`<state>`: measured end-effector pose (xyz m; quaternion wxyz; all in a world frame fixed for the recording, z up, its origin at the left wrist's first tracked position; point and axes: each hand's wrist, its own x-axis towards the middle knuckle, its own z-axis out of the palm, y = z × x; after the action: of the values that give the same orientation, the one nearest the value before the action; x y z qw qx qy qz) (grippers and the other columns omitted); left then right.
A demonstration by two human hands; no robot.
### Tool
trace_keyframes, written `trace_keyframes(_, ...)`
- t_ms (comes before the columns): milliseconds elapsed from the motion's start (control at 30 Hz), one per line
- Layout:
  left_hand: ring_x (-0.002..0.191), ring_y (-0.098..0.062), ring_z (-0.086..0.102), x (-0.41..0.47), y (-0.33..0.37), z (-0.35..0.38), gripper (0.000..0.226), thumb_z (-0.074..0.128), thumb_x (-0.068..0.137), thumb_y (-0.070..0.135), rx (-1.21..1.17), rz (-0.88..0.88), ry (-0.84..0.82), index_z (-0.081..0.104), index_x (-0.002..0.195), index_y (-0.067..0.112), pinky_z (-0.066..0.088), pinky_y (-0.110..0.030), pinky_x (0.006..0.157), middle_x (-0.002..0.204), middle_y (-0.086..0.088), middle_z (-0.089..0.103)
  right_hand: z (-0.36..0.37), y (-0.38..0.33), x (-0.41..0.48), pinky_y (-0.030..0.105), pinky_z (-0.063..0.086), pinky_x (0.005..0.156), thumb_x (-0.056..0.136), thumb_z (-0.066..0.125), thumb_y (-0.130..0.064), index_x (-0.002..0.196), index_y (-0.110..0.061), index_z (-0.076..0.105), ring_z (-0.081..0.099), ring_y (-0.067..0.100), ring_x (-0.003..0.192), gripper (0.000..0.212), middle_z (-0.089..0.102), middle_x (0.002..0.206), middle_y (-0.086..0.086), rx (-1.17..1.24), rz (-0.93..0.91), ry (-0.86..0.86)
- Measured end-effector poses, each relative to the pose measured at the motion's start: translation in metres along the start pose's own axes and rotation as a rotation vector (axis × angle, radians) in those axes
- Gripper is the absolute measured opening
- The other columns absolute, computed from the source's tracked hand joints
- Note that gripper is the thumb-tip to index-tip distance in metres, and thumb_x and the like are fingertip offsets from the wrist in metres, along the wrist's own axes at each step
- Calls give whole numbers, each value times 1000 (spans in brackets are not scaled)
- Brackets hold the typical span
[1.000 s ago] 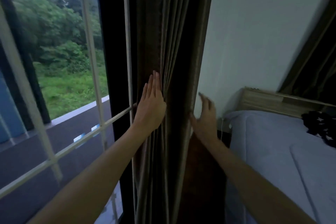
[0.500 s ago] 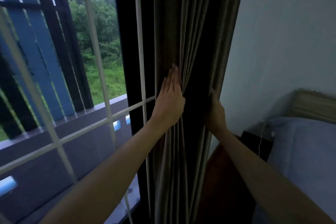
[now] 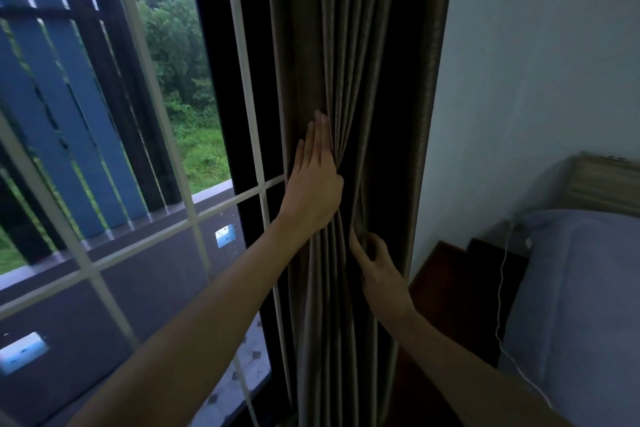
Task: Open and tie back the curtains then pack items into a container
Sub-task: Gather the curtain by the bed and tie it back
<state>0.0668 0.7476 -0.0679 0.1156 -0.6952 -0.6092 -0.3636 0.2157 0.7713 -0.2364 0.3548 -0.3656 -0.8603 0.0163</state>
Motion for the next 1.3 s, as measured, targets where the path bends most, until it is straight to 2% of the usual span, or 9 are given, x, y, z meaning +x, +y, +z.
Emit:
trace_keyframes(167,146,-13,-14,-2,-10,-6,80,36,96,13,-118,22,-7,-30,140,19,-3,-39,122,160,-7,-14,14,-10,-6,31,51,85,86,47,14,151,-40,-6,34,33,137,100,8,162,8,48,-29,-87)
trace_keyframes(367,147,-12,-9,-7,-11,-6,69,32,102,35,-224,-11,55,-12,151,13,-3,-37,121,161,-4,-9,28,-23,-22,35,34,112,84,56,9,154,-16,7,9,18,149,90,14,161,6,-55,-78,-134)
trace_keyframes(500,147,-14,-11,-8,-6,-5,86,36,95,56,-194,-26,43,-13,151,12,-4,-38,121,160,-4,-15,31,-28,-30,36,41,106,77,67,4,151,-12,18,23,21,145,90,23,159,6,-94,-115,-171)
trace_keyframes(633,147,-19,-15,-6,-1,-5,91,51,92,31,-118,-31,-12,-16,149,8,-3,-42,121,159,-9,-19,29,-22,-42,33,48,98,89,52,-10,152,-35,-2,42,23,134,87,16,161,-1,74,-108,-268)
trace_keyframes(733,146,-19,-16,-4,-5,-7,86,44,92,21,-110,-41,-18,-21,147,8,-4,-40,121,158,-9,-20,19,-21,-48,38,47,97,92,50,-30,151,-44,6,48,21,127,75,18,160,-3,146,-141,-231)
trace_keyframes(900,146,-18,-18,-4,-14,-8,87,43,92,15,-101,-44,-32,-24,145,8,-7,-38,120,158,-9,-22,-29,-16,3,43,35,108,87,58,-31,143,-16,43,35,23,137,61,30,154,10,151,-124,274)
trace_keyframes(1067,145,-16,-21,-3,-11,-5,86,43,92,12,-134,-31,-60,-24,146,8,-9,-38,120,157,-8,-25,-83,3,91,54,7,117,83,62,-24,152,-10,14,16,29,146,86,18,158,15,61,213,595)
trace_keyframes(1167,145,-14,-21,-1,-9,-4,85,42,92,11,-143,-30,-69,-23,147,8,-8,-39,120,157,-6,-25,-89,23,115,48,29,113,87,62,-15,154,-13,-2,36,28,136,92,29,154,15,238,362,520)
trace_keyframes(1300,145,-14,-21,-1,-11,-4,86,41,91,10,-156,-25,-72,-24,146,10,-8,-39,120,157,-6,-25,-72,35,104,32,45,86,95,53,-11,154,-18,6,58,34,108,76,54,132,20,189,198,347)
